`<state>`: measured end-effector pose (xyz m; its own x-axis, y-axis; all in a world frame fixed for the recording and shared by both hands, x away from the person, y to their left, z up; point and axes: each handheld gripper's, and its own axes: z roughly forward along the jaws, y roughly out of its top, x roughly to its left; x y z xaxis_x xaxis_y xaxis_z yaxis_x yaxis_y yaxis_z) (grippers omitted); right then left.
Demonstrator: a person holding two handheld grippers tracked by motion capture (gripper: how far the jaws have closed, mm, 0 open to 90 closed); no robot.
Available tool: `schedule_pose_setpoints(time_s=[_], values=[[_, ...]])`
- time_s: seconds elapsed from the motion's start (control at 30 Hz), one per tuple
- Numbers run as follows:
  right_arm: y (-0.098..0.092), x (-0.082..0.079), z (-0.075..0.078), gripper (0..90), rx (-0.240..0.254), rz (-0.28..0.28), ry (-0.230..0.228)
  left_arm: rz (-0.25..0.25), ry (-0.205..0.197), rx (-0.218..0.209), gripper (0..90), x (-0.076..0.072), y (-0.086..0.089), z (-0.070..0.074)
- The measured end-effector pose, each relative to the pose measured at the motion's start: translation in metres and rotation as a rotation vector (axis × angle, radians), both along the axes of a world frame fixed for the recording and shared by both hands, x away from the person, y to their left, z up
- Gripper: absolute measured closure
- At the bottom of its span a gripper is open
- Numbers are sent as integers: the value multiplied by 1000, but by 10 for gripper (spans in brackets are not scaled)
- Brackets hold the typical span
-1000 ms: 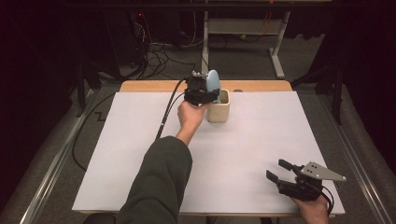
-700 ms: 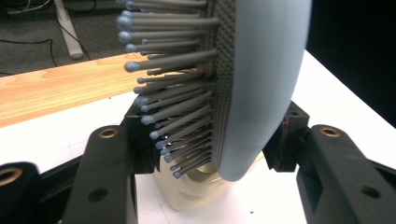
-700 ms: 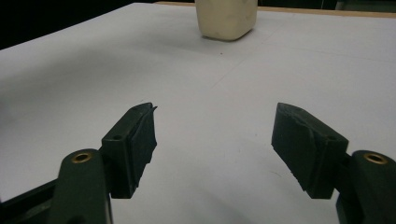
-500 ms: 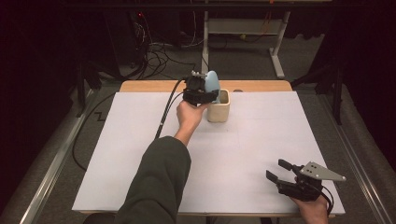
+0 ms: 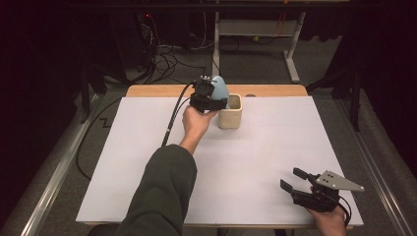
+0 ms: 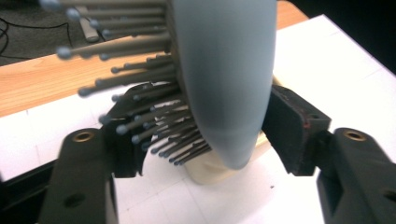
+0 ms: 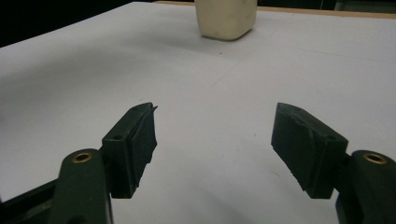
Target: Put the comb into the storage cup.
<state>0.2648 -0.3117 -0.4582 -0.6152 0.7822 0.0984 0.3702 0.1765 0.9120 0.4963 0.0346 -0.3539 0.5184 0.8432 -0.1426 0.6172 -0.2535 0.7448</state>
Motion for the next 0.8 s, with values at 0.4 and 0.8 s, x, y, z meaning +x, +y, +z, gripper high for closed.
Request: schedule_pose_setpoints(time_s=[0.4, 0.8], values=[[-1, 0, 0, 315, 1, 0, -1, -17, 13, 15, 312, -2, 9, 5], [-1, 0, 0, 316, 0, 0, -3, -43, -8, 29, 309, -9, 20, 10]])
